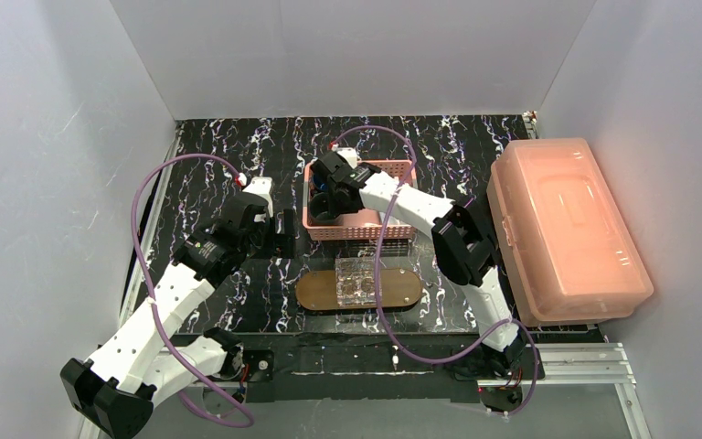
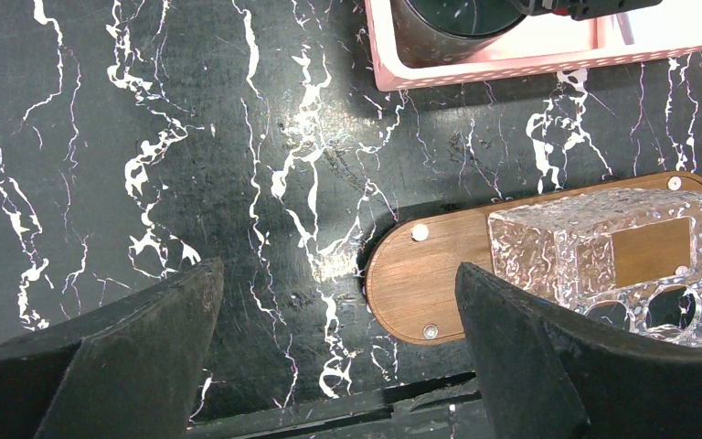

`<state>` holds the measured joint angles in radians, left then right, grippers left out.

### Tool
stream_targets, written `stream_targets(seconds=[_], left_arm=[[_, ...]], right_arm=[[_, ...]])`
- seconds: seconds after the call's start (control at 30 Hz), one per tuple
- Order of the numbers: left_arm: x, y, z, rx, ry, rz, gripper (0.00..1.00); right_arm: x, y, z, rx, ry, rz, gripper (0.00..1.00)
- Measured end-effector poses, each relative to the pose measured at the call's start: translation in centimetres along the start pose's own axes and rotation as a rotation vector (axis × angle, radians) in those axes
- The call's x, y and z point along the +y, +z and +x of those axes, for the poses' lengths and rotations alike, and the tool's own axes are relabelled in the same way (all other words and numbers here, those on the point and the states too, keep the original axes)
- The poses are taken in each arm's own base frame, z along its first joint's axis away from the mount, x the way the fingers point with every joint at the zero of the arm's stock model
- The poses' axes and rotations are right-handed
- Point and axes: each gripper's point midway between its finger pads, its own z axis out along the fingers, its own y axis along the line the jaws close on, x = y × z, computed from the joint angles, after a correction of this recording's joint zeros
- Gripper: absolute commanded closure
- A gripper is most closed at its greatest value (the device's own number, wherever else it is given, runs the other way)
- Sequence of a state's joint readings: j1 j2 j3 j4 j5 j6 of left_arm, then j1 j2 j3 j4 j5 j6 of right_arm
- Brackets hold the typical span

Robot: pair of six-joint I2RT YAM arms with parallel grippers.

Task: Prepare toiletry sets of a toothbrush and toothpaste on the tray

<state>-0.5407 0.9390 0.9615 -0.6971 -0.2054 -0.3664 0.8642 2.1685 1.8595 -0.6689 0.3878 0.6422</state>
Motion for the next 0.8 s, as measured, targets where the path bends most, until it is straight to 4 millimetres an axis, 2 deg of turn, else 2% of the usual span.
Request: stream_targets(seconds=[0.2,0.57,0.7,0.8], left_arm=[[0.0,0.0,0.0,0.0,0.0,0.0,0.02],[0.0,0.0,0.0,0.0,0.0,-0.001,0.02],[0.1,0.0,0.0,-0.001,0.0,-0.004,0.02],[0.1,0.0,0.0,-0.002,0.0,-0.006,0.02]], right_arm=[[-0.4,0.0,0.0,0.002,0.005,0.013,0.99],[-0.8,-0.2,-0.5,-0.01,0.01,0.024,0.99],[-1.3,-1.8,-1.3,-0.033,0.008,0.029,0.99],[-1.4,-4.2,-2.9,-0.079,0.012,0.009,0.99]])
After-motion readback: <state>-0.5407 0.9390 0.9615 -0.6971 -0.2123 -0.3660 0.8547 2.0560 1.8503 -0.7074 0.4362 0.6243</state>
